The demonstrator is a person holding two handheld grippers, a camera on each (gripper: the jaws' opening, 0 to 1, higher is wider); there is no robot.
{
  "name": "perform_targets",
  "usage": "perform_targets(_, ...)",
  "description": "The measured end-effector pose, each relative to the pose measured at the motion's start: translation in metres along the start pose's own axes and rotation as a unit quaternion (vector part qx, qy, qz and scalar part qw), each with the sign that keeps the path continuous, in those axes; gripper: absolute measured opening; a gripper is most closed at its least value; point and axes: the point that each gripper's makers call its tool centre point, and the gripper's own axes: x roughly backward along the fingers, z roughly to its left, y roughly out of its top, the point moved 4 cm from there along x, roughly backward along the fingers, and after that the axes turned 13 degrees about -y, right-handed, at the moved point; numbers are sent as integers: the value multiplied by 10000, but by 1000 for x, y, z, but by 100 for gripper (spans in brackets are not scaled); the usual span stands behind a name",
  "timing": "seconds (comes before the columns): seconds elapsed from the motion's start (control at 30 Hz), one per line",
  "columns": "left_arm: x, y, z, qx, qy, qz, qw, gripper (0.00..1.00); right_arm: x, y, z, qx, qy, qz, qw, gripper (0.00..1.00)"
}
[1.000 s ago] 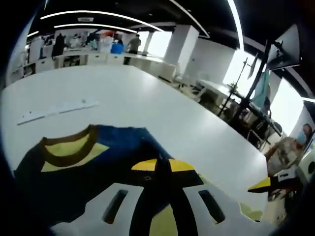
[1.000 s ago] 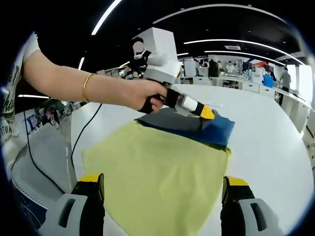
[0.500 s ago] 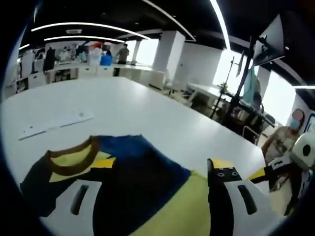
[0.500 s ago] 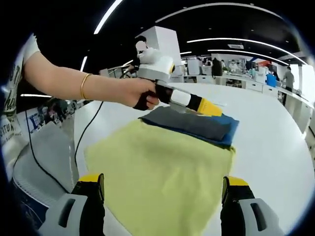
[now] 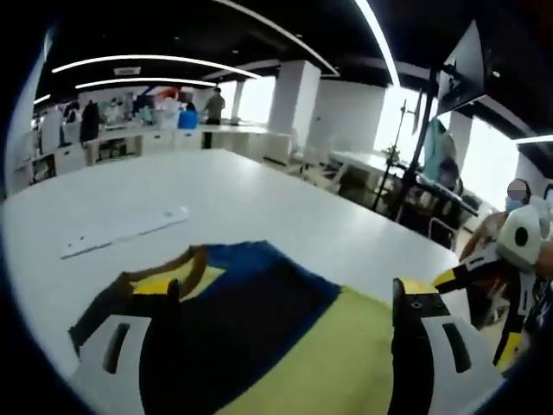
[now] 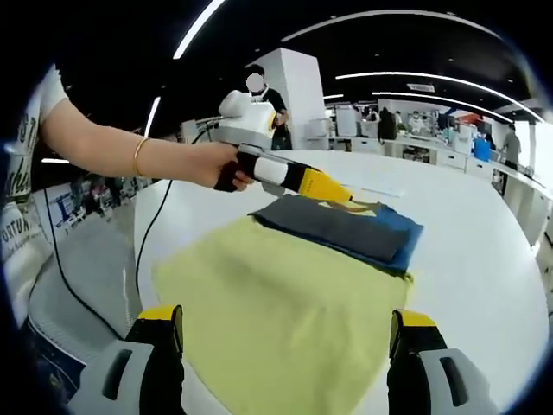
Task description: Fold the garment on the visible template until the final outline fits inside the template.
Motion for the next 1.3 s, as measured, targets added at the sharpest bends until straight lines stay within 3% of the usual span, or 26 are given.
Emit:
perform_targets(0.3,49,-9,-14,-217,-32,143,9997,99,2,8,6,146,66,-22,9999,99)
perform_targets(0.57,80,-22,-18,-249,44,217,9994,99,9,9,10,288,189,48,9994,99)
perform_targets(1.3,161,-51,-52,-124,339,47,9993,94,23,-12,18,415,250,294,9984,99)
